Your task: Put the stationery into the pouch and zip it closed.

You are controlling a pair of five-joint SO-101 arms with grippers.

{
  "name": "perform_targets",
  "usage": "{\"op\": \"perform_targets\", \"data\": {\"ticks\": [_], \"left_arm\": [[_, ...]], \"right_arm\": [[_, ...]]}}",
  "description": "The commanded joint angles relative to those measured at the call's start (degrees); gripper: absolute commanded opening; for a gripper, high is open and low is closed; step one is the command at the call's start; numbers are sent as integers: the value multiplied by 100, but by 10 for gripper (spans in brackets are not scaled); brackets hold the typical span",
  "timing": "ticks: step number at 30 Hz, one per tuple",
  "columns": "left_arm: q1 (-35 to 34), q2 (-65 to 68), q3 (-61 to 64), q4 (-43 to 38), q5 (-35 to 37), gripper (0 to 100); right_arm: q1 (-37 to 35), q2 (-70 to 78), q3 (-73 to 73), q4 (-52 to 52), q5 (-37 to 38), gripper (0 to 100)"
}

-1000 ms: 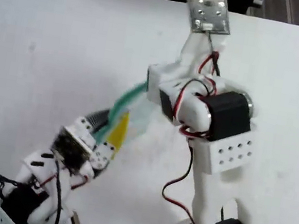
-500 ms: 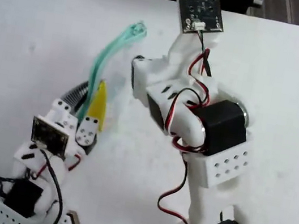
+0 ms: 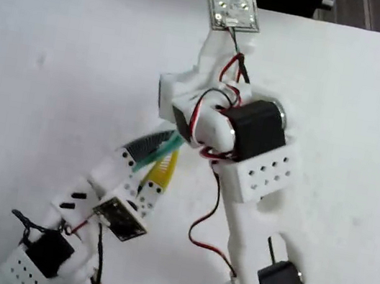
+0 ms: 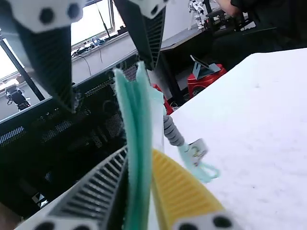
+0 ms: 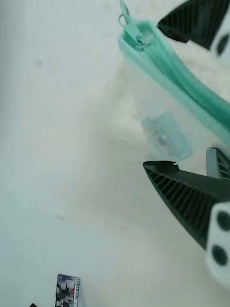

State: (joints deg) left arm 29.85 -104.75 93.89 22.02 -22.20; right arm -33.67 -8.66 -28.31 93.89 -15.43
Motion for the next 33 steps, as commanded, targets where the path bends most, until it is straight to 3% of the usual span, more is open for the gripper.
{"op": "perform_targets", "data": {"ticks": [1, 22, 25, 30, 33], "left_arm": [[40, 48, 18, 255, -53, 21], [-66, 48, 18, 264, -53, 21], [-66, 48, 18, 264, -53, 21], [-66, 48, 18, 281, -79, 22], [-48, 48, -158, 633, -97, 48]], "right_arm": [[-13, 13, -246, 101, -70, 372], [242, 646, 325, 453, -202, 367], [215, 1059, 360, 453, -202, 286], [462, 1490, 88, 453, -202, 2], [646, 1508, -105, 426, -202, 49]]}}
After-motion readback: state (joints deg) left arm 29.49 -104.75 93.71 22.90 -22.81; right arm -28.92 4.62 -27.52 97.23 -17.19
